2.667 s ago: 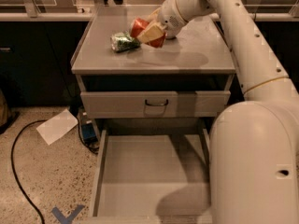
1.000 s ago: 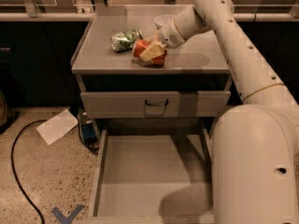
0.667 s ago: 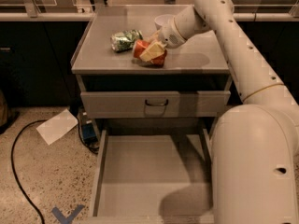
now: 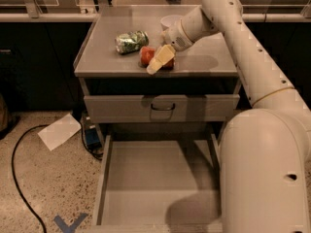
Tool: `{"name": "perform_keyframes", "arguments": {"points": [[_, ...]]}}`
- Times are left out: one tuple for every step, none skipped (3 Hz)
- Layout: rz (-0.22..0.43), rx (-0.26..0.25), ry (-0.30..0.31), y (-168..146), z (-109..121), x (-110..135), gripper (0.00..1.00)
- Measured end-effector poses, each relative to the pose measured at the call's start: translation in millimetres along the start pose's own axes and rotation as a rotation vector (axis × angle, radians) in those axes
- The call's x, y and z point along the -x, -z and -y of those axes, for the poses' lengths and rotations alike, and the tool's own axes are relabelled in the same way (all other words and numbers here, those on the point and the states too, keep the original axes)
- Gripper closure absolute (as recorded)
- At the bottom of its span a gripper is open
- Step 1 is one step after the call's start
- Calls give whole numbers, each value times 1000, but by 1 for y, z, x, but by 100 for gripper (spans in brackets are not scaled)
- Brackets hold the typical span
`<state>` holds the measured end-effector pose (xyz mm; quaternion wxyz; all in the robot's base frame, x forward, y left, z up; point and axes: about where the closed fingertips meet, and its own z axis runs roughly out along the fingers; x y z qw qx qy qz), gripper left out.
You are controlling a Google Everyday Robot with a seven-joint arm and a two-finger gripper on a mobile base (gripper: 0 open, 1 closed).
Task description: Pick coke can from middle drawer and place on counter
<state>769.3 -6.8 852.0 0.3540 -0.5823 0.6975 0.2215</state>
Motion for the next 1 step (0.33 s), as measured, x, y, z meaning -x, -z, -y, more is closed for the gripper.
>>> {"name": "perform_keyframes", "arguments": {"points": [[0, 0, 0, 0, 0, 0, 0]]}}
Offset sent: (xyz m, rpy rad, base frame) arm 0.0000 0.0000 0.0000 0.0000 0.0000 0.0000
